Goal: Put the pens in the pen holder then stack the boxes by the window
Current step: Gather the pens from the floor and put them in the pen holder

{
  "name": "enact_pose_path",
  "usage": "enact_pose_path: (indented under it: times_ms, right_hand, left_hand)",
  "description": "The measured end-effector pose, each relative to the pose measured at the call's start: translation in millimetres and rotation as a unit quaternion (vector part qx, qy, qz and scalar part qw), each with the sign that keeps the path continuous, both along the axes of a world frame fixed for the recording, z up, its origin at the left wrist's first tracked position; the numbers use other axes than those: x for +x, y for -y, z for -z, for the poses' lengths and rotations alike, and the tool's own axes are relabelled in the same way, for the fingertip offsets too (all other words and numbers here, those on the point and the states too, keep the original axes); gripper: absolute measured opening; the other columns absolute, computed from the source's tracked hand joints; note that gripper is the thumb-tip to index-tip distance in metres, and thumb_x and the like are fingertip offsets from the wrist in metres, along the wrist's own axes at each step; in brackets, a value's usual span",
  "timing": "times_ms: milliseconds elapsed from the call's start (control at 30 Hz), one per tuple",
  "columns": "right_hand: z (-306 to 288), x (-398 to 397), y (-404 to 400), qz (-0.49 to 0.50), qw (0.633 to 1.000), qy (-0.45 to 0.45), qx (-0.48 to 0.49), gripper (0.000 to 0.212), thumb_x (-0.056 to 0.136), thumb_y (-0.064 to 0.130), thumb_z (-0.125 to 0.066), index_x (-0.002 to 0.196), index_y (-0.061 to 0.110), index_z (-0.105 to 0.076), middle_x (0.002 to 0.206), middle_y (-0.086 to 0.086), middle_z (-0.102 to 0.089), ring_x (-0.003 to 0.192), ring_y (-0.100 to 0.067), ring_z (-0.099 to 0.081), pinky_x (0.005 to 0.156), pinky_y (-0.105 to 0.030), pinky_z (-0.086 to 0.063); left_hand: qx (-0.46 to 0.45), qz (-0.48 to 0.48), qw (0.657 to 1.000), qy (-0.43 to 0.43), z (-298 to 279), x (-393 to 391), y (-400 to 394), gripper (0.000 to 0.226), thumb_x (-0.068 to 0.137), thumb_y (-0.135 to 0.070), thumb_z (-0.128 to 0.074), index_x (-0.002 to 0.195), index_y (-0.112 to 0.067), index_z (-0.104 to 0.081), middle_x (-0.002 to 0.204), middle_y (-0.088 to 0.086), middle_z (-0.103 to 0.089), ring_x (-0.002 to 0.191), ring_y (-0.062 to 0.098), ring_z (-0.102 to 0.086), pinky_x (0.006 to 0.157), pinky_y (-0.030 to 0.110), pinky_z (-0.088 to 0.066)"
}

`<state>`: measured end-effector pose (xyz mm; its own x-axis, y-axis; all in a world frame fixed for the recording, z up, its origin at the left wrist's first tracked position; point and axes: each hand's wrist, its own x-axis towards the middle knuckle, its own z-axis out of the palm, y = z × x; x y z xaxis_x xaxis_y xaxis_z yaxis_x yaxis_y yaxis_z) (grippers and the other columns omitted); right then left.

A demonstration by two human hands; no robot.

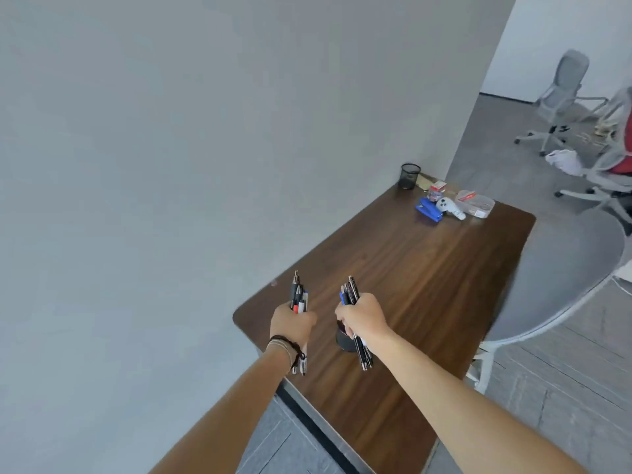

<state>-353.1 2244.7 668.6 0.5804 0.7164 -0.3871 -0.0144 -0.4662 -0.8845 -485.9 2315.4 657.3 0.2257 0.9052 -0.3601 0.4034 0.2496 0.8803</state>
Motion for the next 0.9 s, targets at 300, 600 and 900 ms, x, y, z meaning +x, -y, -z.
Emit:
enact_pose_path:
  times_ms: [300,600,900]
  right_hand:
    - [32,42,-36,0.22,0.962,-0.089,0.138,0.032,0.092,0.022,-0.077,0.077,0.012,-0.051,0.051,-0.001,-0.046,0.043,-0.016,-0.043,0.055,-0.033,-0.044]
    - [93,68,-74,0.28,0.935,-0.122,0.18,0.025,0.091,0.023,-0.078,0.082,0.009,-0.059,0.068,-0.006,-0.054,0.062,-0.018,-0.056,0.075,-0.035,-0.057]
    - [135,60,-75,0.283,0.948,-0.03,0.141,0.027,0.086,0.019,-0.077,0.076,0.003,-0.058,0.069,-0.017,-0.062,0.064,-0.017,-0.059,0.073,-0.036,-0.05]
  left_hand:
    - [-0.088,-0.03,0.991,0.095,15,52,-44,0.019,0.079,0.0,-0.068,0.072,-0.01,-0.054,0.045,0.003,-0.048,0.037,0.02,-0.045,0.046,0.026,-0.041]
    - [-0.112,-0.019,0.991,0.064,23,72,-83,0.021,0.082,0.007,-0.064,0.075,-0.008,-0.051,0.054,0.007,-0.045,0.035,0.017,-0.04,0.04,0.022,-0.04]
    - [-0.101,0.003,0.994,0.05,40,79,-86,0.019,0.083,0.008,-0.062,0.078,-0.007,-0.051,0.055,0.006,-0.043,0.04,0.019,-0.041,0.039,0.023,-0.04]
